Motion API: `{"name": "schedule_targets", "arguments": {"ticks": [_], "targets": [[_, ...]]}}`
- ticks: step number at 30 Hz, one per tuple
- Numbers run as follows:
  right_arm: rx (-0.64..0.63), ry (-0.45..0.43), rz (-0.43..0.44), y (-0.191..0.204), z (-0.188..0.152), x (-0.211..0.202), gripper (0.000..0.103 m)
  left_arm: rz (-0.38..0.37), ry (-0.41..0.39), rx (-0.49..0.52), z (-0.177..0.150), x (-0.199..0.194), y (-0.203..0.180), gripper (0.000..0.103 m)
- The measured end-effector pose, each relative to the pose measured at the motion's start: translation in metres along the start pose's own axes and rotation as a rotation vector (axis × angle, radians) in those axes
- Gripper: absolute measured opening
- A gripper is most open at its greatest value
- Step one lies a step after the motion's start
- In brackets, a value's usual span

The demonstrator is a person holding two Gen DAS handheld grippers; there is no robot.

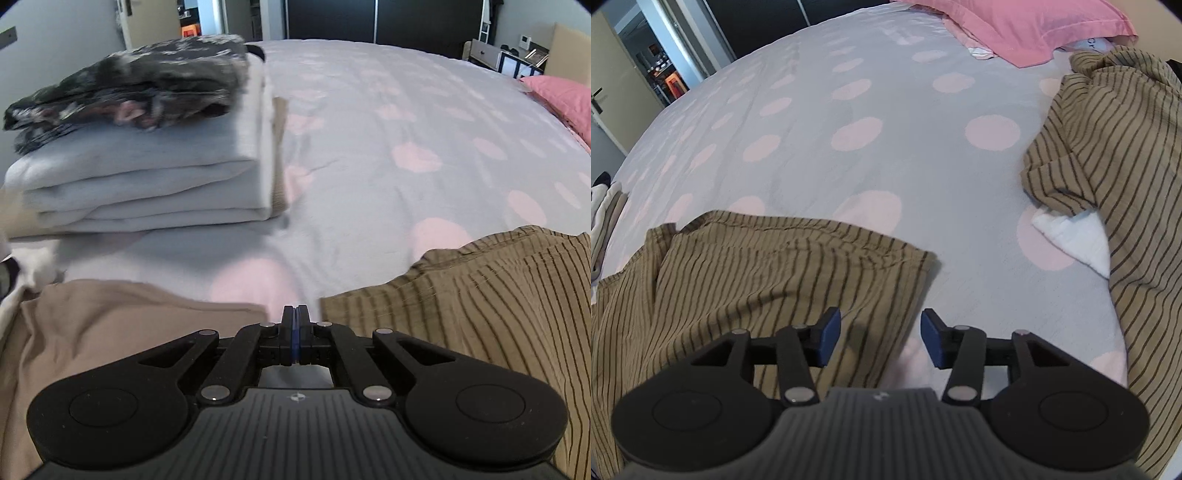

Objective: Fold clothes

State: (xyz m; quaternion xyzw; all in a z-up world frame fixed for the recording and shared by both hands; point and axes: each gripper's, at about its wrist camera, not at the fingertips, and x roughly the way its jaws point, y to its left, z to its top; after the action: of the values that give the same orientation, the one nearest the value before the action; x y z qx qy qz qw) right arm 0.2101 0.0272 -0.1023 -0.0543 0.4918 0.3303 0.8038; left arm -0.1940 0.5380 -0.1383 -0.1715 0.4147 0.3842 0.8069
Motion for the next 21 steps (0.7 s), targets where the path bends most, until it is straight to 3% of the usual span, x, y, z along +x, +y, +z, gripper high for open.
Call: {"name": "schedule_targets", "arguments": {"ticks": [3, 6, 12, 21], "targets": [[-0.010, -0.007, 0.023, 0.010, -0.004, -0.007, 0.062, -0.013, 0.000, -0.030, -0.001, -0.011, 0.006, 0.002], [-0.029, -0.013, 0.047, 0.021, -0.011, -0.016, 0.062, -0.047, -0.018, -0.017, -0.007, -0.028, 0.003, 0.019], [-0.026, 0.022, 0.071, 0.040, -0.042, -0.028, 0.062, -0.115, -0.012, 0.008, -0.020, -0.054, -0.017, 0.030], [0.050, 0.069, 0.130, 0.065, -0.102, -0.050, 0.059, -0.217, 0.047, 0.052, -0.072, -0.109, -0.052, 0.031]]}}
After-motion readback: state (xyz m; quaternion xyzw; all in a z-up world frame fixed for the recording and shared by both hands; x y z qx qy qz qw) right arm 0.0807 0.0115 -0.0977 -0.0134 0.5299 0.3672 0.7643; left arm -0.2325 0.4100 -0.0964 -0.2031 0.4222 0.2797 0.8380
